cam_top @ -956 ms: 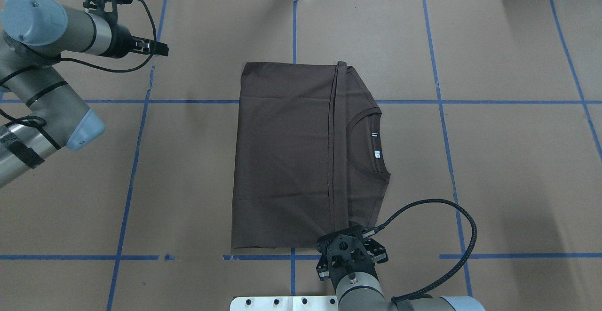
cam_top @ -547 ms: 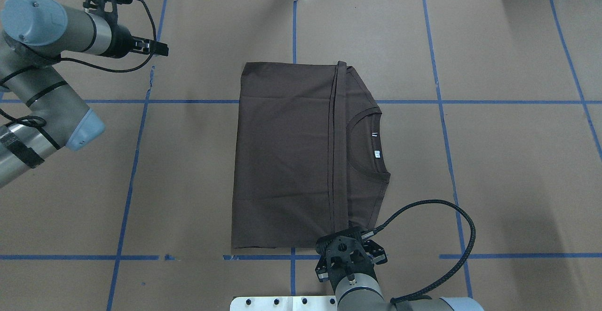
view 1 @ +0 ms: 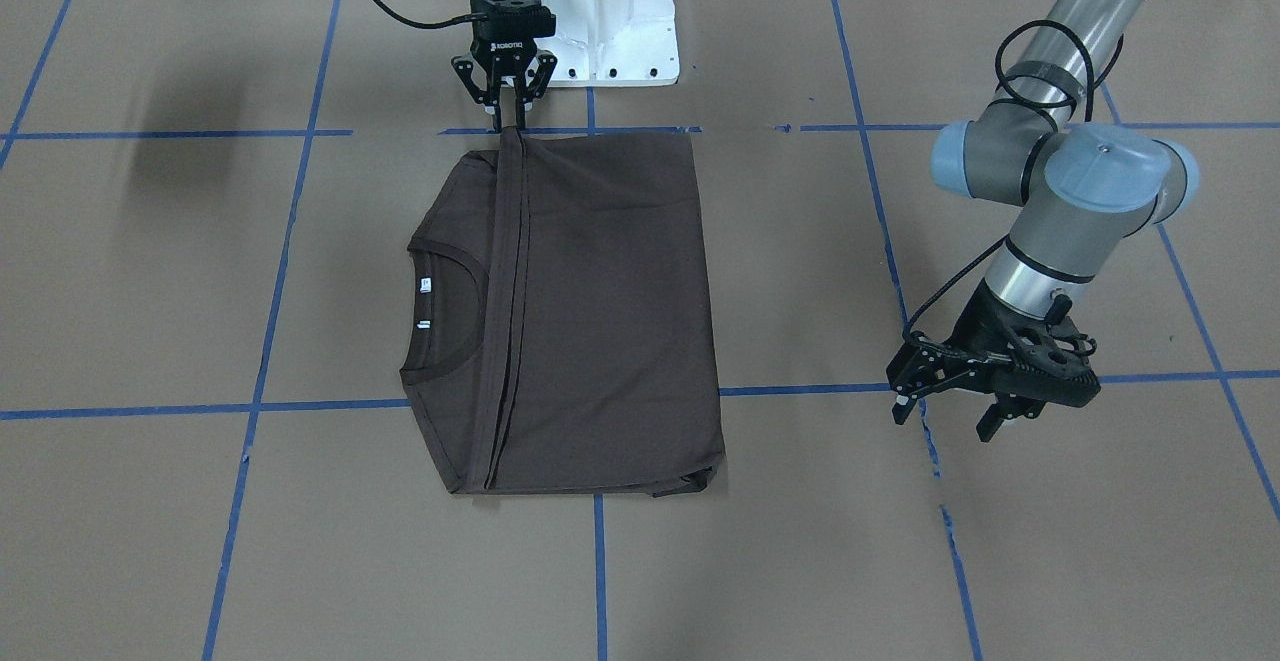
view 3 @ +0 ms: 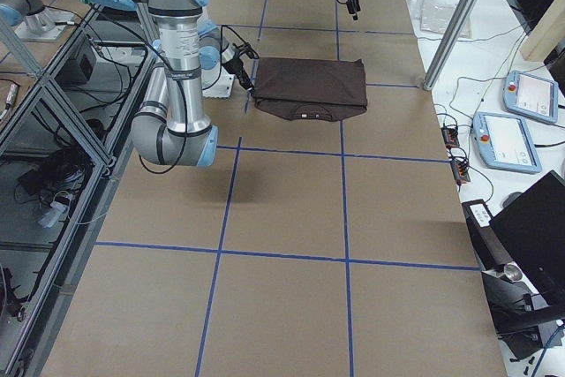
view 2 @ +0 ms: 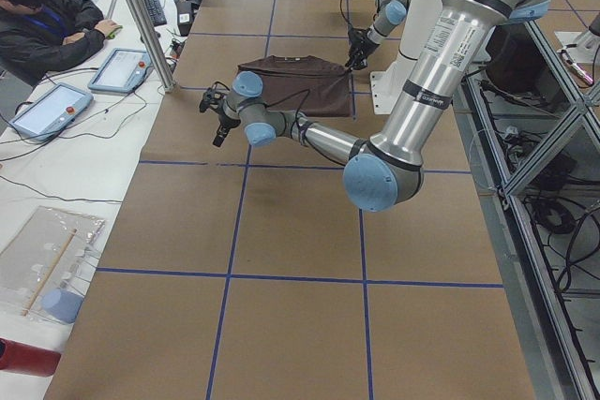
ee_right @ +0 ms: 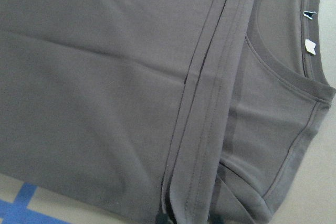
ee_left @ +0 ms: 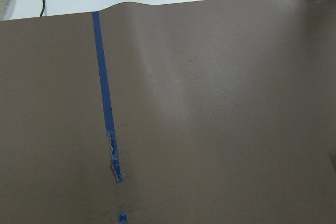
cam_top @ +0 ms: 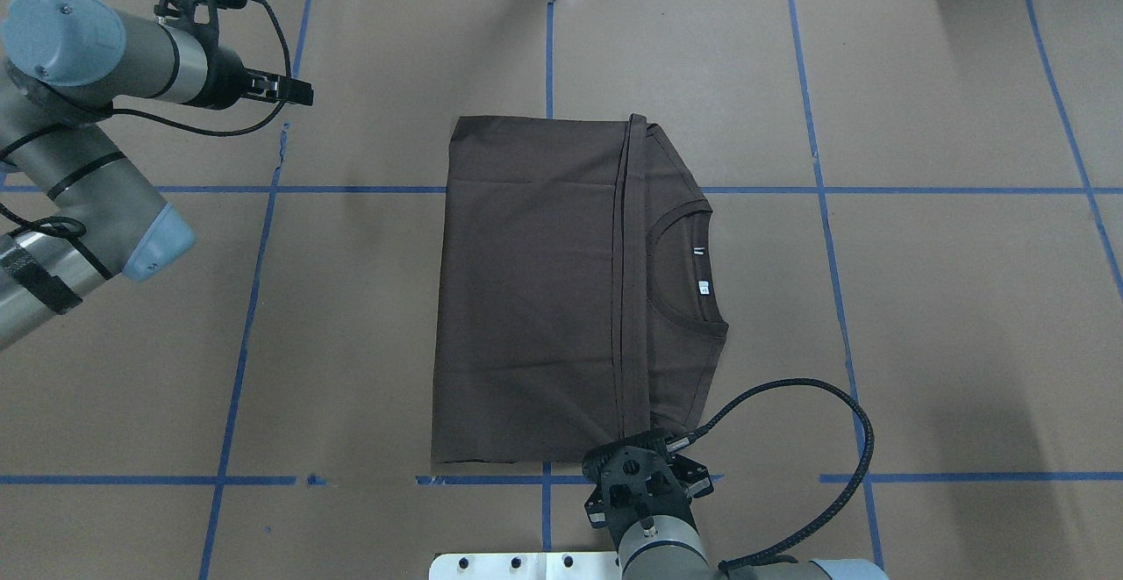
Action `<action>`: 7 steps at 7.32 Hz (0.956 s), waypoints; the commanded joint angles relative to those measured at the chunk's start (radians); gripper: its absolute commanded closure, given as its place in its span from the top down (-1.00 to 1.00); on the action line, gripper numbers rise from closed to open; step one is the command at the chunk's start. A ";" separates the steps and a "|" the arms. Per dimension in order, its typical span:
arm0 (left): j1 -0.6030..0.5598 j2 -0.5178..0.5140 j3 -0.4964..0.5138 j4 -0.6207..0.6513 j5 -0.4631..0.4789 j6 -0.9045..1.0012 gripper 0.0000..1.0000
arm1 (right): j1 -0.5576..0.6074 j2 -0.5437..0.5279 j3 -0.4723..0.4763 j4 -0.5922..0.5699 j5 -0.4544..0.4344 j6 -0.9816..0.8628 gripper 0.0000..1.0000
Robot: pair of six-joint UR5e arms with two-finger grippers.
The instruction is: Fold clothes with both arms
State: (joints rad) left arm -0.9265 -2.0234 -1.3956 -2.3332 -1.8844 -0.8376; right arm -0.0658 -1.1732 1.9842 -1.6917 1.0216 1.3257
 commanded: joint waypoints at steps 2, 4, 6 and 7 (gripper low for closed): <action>0.000 0.000 0.003 0.000 0.001 0.000 1.00 | 0.000 0.001 -0.002 0.001 -0.002 0.003 -1.00; 0.000 0.000 0.001 0.000 -0.001 0.000 1.00 | 0.014 0.015 0.004 0.001 -0.002 0.000 -1.00; 0.000 0.000 0.001 0.000 -0.001 0.000 1.00 | 0.034 0.007 0.037 0.000 0.005 0.003 -1.00; 0.000 0.000 0.001 0.000 0.001 0.000 1.00 | 0.037 -0.002 0.044 -0.002 0.009 0.010 -1.00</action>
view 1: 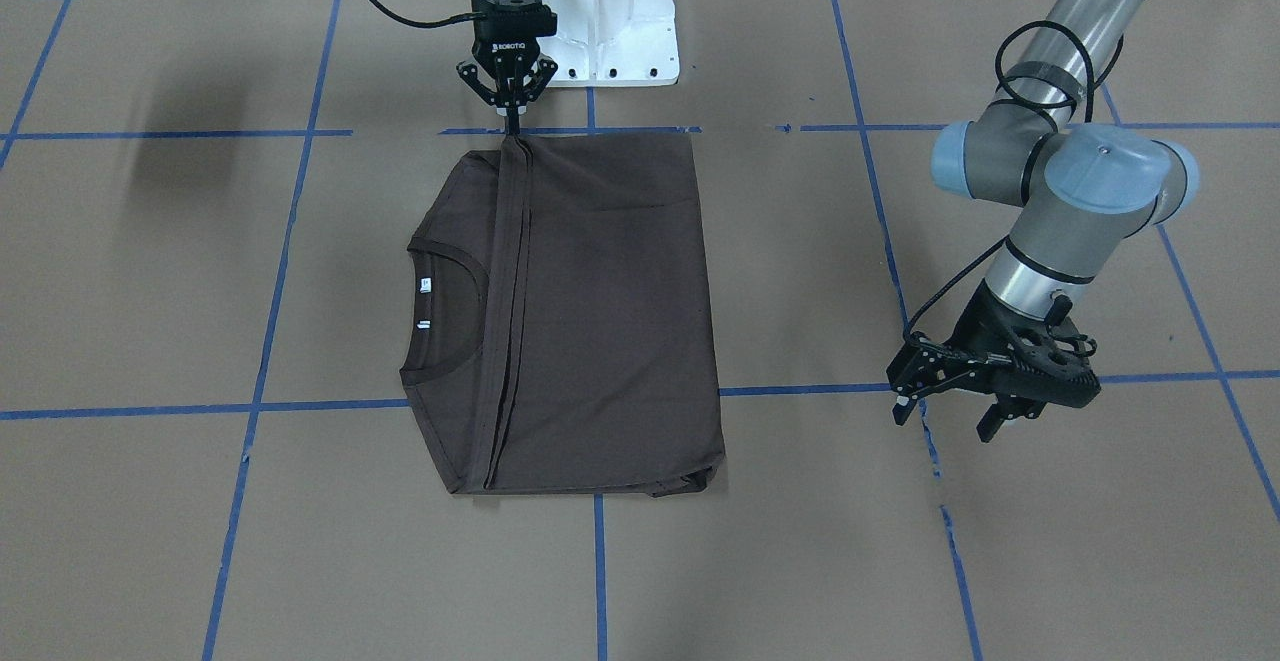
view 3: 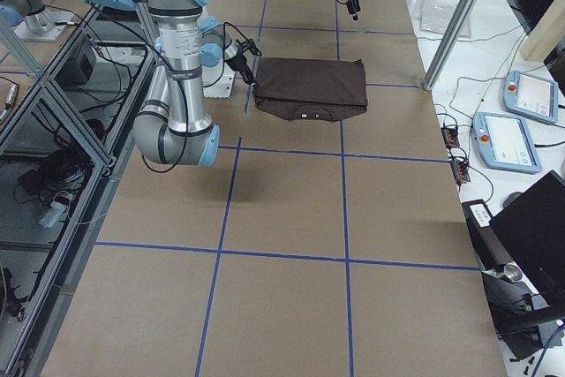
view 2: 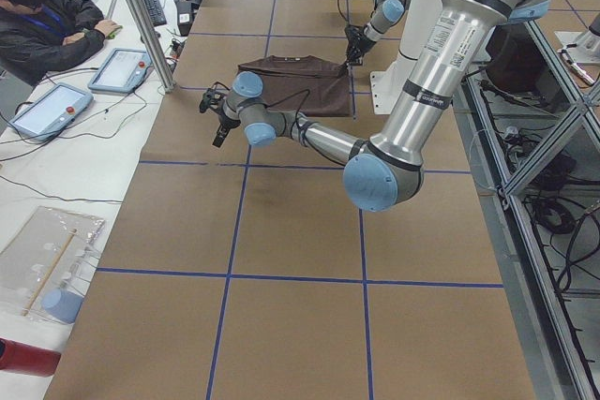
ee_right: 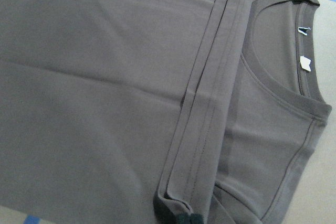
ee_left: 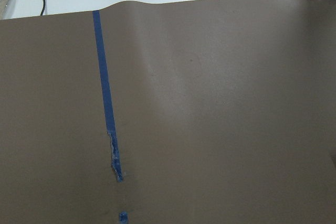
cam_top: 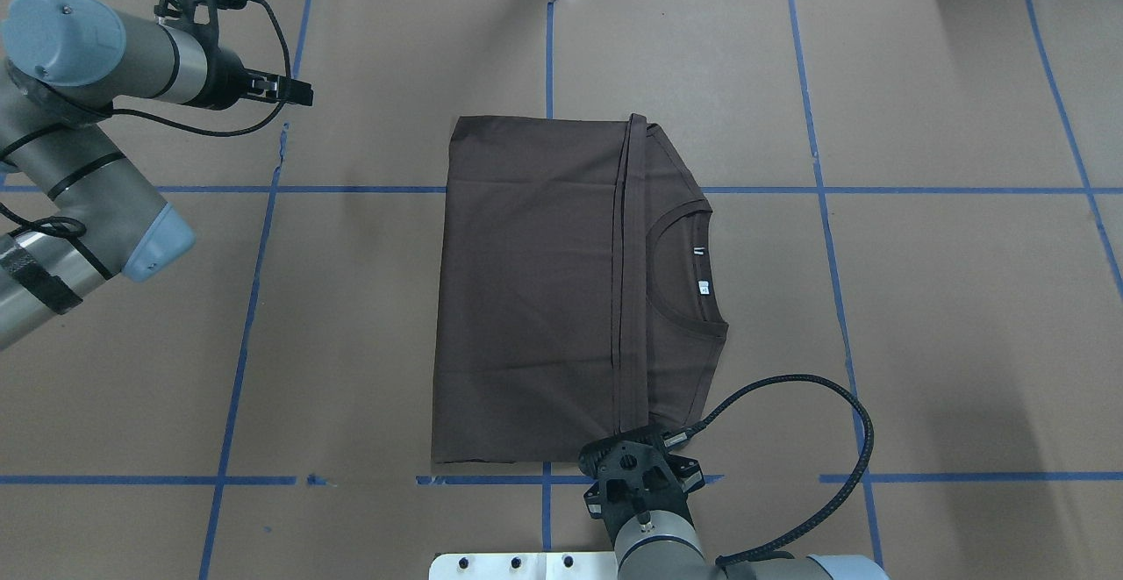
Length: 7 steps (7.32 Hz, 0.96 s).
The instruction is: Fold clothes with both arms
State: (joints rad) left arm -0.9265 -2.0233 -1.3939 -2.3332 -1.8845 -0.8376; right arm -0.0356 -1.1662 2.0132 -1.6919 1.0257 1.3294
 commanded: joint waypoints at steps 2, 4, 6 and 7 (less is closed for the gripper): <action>0.000 0.000 0.000 0.000 0.001 0.000 1.00 | 0.000 -0.052 0.018 -0.002 0.005 0.132 -1.00; 0.000 0.000 0.001 -0.002 0.001 0.000 1.00 | -0.050 -0.089 0.021 -0.002 -0.001 0.265 -1.00; 0.000 0.000 0.001 0.000 0.001 0.000 1.00 | -0.070 -0.095 0.019 -0.002 -0.006 0.319 -1.00; 0.000 0.000 0.001 0.000 0.001 0.000 1.00 | -0.070 -0.102 0.019 -0.002 -0.006 0.324 -1.00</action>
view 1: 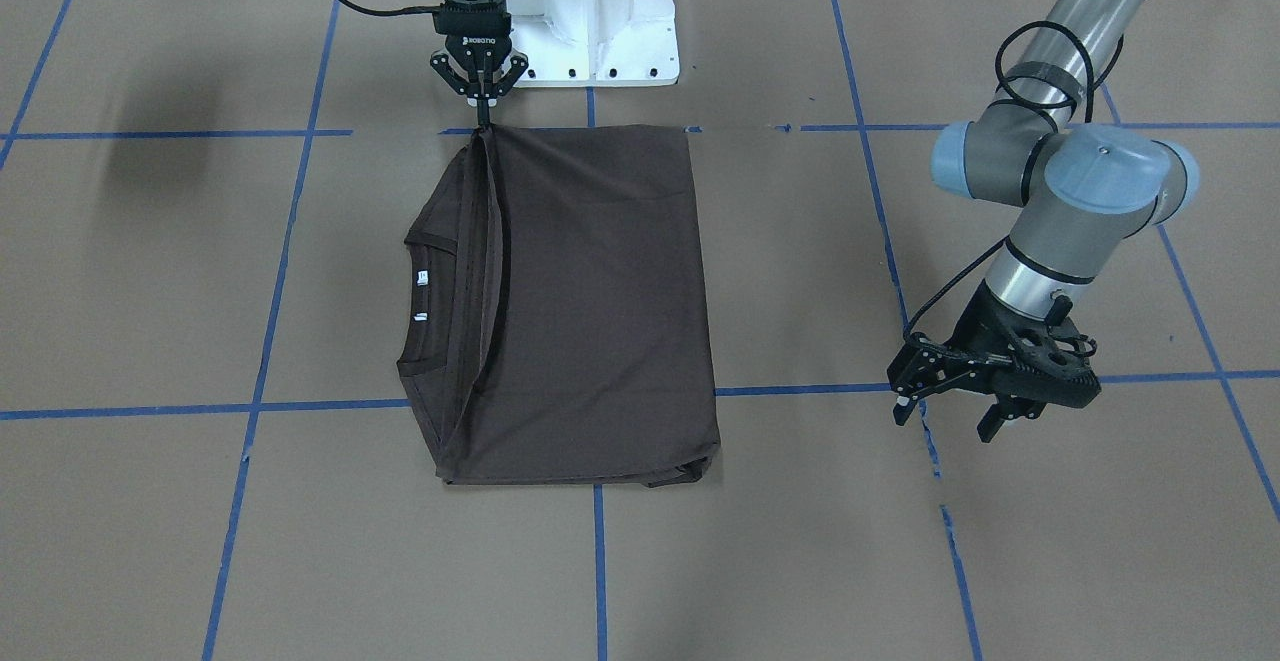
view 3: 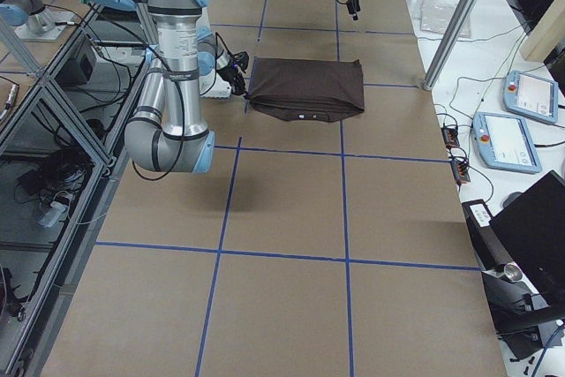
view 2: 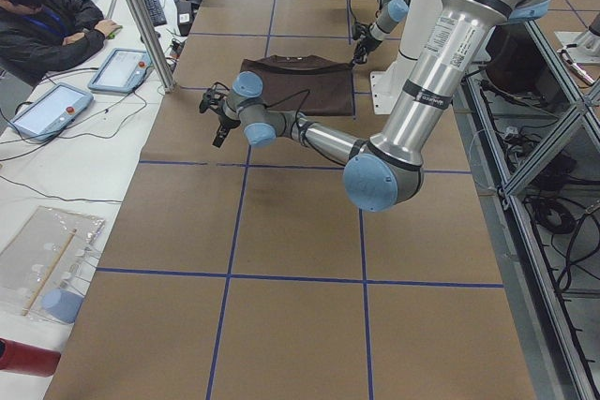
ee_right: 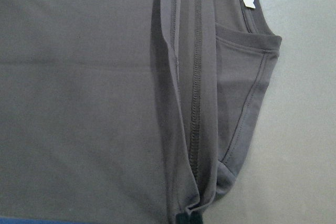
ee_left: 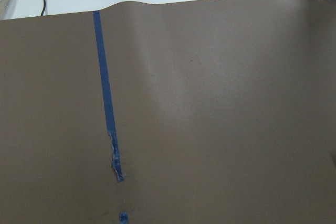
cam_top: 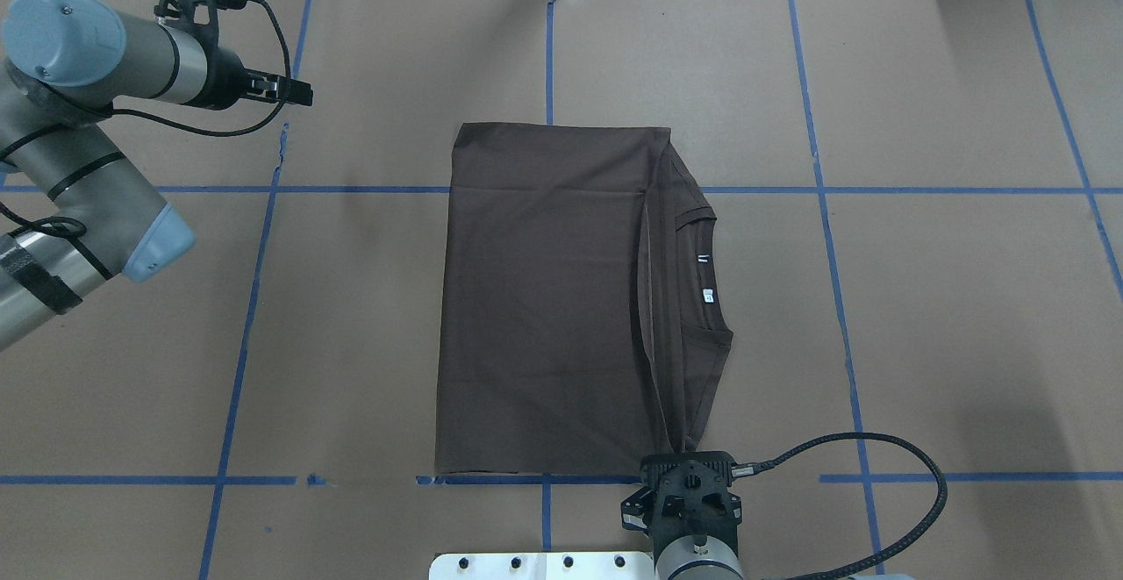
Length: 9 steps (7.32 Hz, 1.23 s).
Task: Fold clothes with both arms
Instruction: 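Bring both grippers to the shirt's edge nearest the robot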
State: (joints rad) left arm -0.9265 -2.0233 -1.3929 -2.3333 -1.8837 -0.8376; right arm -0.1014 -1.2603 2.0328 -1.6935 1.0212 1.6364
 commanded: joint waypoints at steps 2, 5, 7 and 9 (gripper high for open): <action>0.000 0.000 -0.001 0.000 0.000 0.000 1.00 | -0.003 -0.002 0.010 0.000 0.005 0.000 0.99; 0.000 0.000 -0.026 0.006 -0.003 -0.023 1.00 | 0.116 -0.002 0.153 0.047 0.124 -0.056 1.00; 0.059 0.046 -0.119 0.012 -0.038 -0.119 1.00 | 0.231 -0.052 0.173 0.272 0.278 -0.047 1.00; 0.226 0.182 -0.355 0.014 -0.005 -0.362 1.00 | 0.271 -0.068 0.173 0.311 0.277 0.015 1.00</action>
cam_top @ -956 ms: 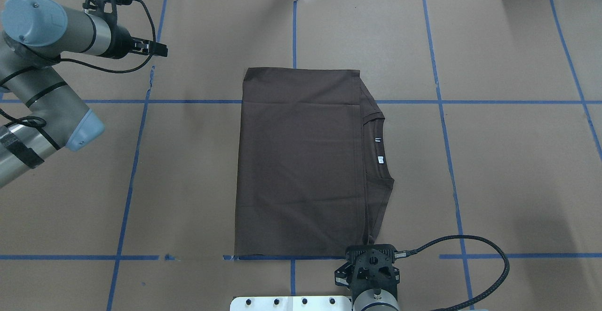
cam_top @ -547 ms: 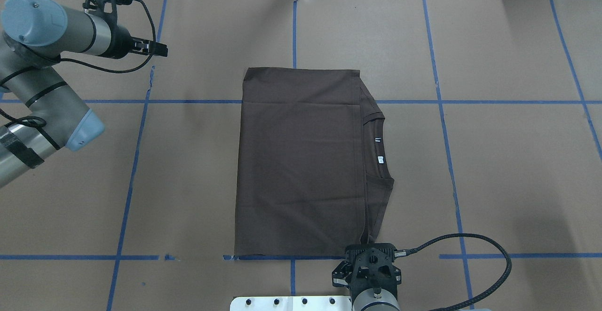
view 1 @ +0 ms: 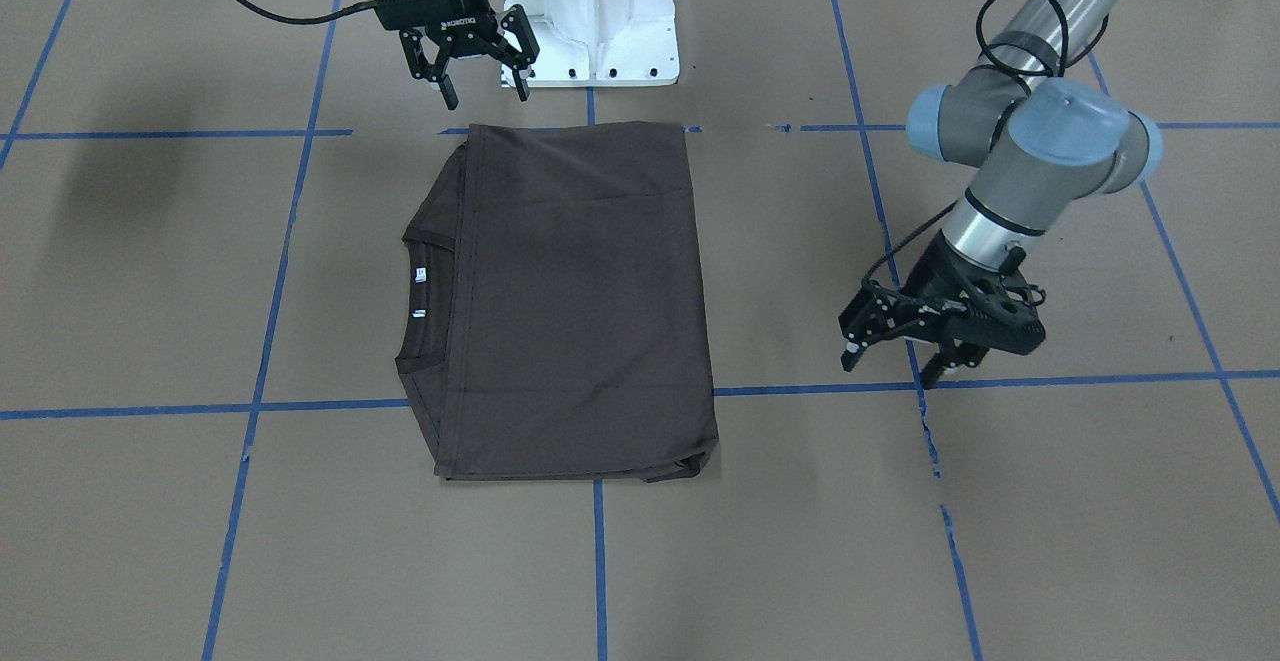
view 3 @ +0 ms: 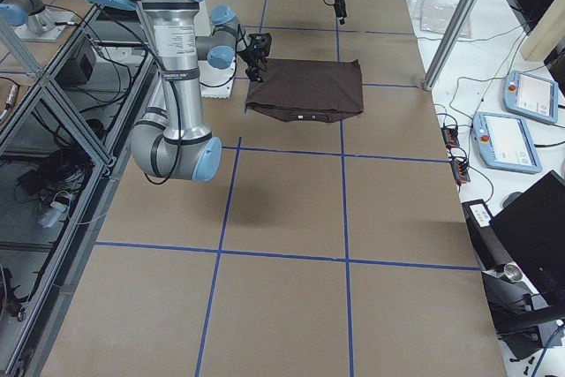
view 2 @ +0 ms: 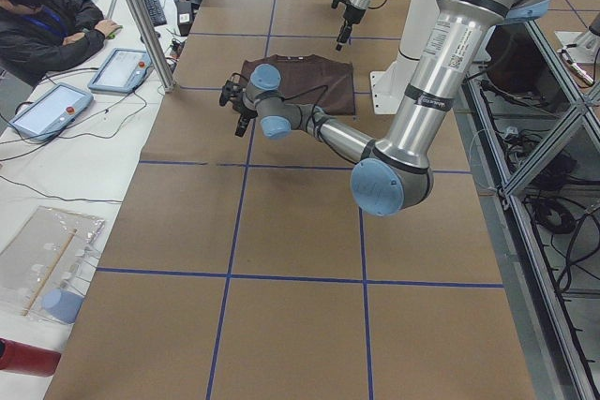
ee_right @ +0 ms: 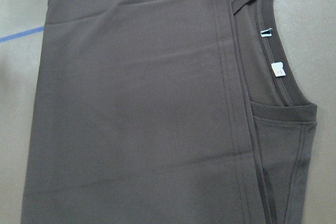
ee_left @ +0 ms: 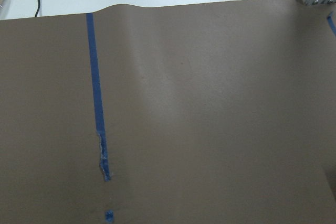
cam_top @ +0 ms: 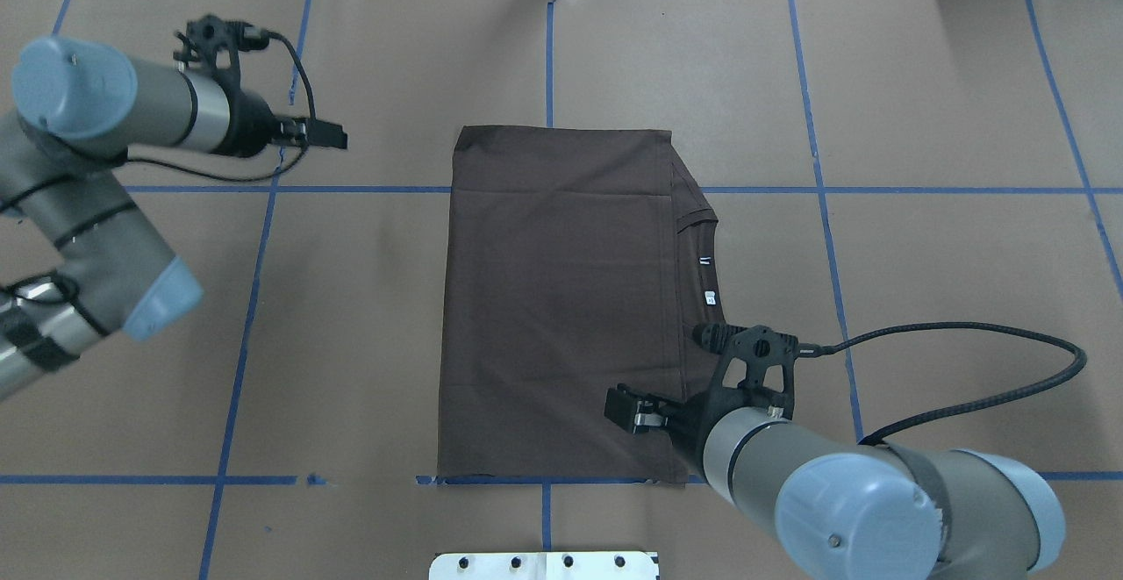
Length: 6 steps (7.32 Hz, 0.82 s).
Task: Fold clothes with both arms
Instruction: 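Bring both grippers to the shirt's edge nearest the robot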
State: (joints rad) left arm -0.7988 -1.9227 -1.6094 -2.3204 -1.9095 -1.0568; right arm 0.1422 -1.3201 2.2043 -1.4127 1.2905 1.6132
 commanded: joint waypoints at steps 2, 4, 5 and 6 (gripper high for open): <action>0.347 0.164 -0.295 0.003 0.206 -0.439 0.99 | 0.046 -0.005 0.002 0.031 0.007 0.059 1.00; 0.533 0.162 -0.307 0.030 0.382 -0.712 0.32 | 0.051 -0.008 0.000 0.031 0.007 0.059 1.00; 0.593 0.165 -0.305 0.032 0.438 -0.776 0.25 | 0.053 -0.008 0.000 0.031 0.007 0.059 1.00; 0.639 0.163 -0.305 0.047 0.472 -0.811 0.20 | 0.051 -0.011 0.000 0.031 0.007 0.059 1.00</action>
State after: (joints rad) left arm -0.2278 -1.7596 -1.9132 -2.2878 -1.4935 -1.8004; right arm 0.1932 -1.3289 2.2045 -1.3822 1.2977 1.6718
